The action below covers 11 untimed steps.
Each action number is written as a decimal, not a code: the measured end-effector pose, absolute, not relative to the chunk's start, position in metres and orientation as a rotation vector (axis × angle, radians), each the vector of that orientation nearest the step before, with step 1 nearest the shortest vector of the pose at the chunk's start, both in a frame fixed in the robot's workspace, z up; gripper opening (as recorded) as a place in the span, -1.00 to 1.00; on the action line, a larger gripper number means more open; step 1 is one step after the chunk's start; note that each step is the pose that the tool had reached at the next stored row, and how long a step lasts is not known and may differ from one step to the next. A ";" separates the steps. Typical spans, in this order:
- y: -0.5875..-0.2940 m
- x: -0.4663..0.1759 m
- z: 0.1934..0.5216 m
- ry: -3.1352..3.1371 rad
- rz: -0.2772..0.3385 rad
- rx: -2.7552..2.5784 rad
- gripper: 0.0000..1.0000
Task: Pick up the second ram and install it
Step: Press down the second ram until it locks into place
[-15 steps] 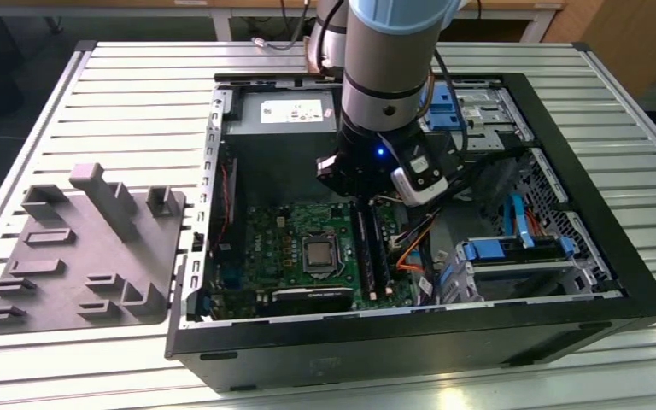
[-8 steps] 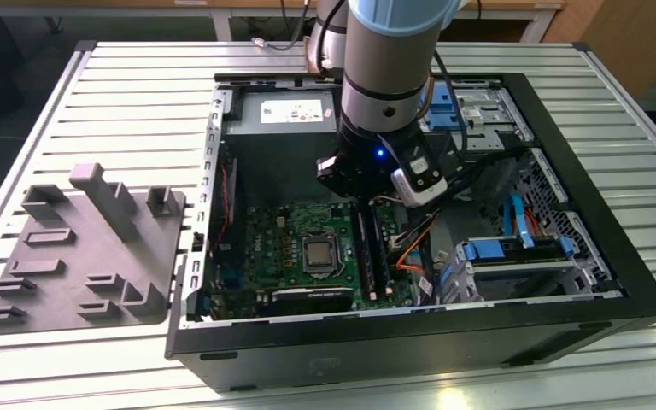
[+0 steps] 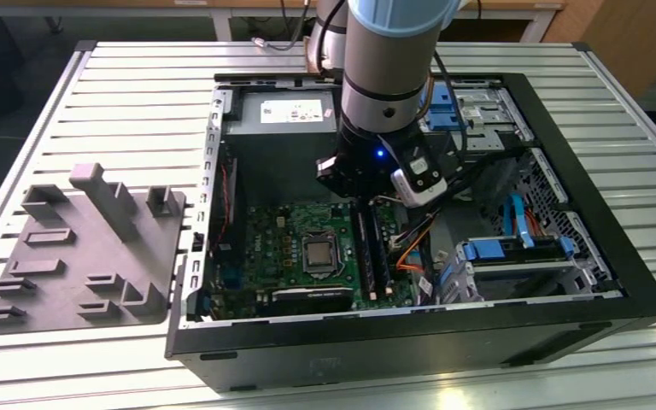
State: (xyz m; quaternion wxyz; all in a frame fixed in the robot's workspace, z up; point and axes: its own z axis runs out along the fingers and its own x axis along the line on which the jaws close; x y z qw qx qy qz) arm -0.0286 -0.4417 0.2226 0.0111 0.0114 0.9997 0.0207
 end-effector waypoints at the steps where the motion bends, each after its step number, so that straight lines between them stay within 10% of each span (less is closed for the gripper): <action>1: -0.442 -0.029 0.222 3.118 0.065 0.036 -0.79; 11: -0.442 -0.029 0.221 3.118 0.065 0.035 -0.79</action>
